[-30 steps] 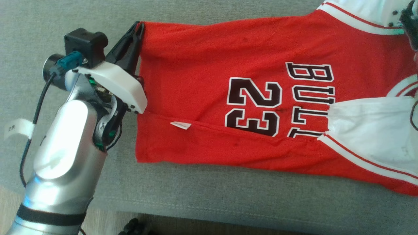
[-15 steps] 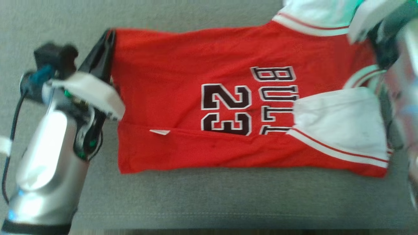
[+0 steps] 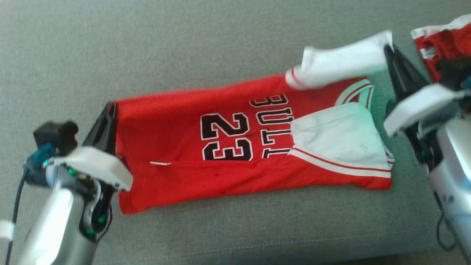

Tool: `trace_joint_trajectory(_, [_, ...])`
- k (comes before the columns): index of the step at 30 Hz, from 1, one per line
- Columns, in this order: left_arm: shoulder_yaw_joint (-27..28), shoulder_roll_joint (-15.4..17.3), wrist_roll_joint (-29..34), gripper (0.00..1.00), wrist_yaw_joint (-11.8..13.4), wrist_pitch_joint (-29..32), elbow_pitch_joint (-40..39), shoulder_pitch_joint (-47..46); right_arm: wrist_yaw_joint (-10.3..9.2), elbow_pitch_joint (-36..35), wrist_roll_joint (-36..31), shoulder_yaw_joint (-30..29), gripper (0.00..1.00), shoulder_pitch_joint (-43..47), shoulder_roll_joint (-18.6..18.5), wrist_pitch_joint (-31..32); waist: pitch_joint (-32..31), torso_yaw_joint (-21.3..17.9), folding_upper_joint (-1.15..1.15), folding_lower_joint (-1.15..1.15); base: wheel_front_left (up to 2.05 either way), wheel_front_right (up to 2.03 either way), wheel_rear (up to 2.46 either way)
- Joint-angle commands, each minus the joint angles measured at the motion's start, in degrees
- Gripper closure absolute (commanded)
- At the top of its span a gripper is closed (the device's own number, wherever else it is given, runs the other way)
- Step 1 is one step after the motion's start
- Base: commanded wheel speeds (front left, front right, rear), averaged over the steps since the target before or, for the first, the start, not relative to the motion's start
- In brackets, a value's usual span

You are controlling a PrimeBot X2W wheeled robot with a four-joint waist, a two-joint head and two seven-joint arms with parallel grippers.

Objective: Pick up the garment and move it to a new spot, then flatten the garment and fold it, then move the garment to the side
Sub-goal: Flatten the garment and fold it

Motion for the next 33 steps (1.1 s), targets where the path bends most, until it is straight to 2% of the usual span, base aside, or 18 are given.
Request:
trace_joint_trajectory(1, [2.9, 1.8, -0.3, 1.00, 0.5, -0.7, -2.1, -0.5, 0.37, -3.1, 0.2, -0.5, 1.00, 1.4, -0.7, 0.4, -1.0, -0.6, 0.00, 0.00, 0.00, 0.00, 0.00])
trace_joint_trajectory(8, [3.4, 0.8, -1.9, 1.00, 1.6, -2.0, -2.2, 4.5, 0.37, -11.8, 0.0, -4.8, 1.00, 13.2, 0.9, 4.4, -2.1, -0.9, 0.00, 0.00, 0.00, 0.00, 0.00])
trace_joint_trajectory(18, [2.9, -0.8, -3.4, 1.00, 1.4, -4.0, 0.5, 7.0, 0.37, -16.0, -2.3, -7.7, 1.00, 20.2, 4.7, 7.5, -2.9, -1.0, 0.00, 0.00, 0.00, 0.00, 0.00])
trace_joint_trajectory(19, [3.1, -1.1, -3.7, 0.78, 1.3, -4.6, 0.7, 7.2, 0.37, -16.0, -2.6, -8.1, 0.81, 20.7, 5.0, 7.6, -3.1, -1.0, 0.00, 0.00, 0.00, 0.00, 0.00])
trace_joint_trajectory(21, [3.3, -1.5, -4.2, 0.00, 1.2, -5.6, 0.9, 8.0, 0.37, -16.1, -3.1, -9.0, 0.01, 21.8, 5.6, 7.7, -3.5, -1.0, 0.00, 0.00, 0.00, 0.00, 0.00])
trace_joint_trajectory(29, [4.2, -3.0, -6.1, 0.00, 1.6, -8.9, -1.2, 13.5, 0.37, -17.9, -3.7, -12.0, 0.00, 27.4, 7.1, 7.6, -5.6, -1.0, 0.00, 0.00, 0.00, 0.00, 0.00])
trace_joint_trajectory(33, [5.3, -3.5, -6.7, 0.00, 2.6, -10.3, -3.7, 16.5, 0.37, -20.2, -4.0, -14.2, 0.00, 30.8, 7.2, 8.3, -6.9, -0.8, 0.00, 0.00, 0.00, 0.00, 0.00])
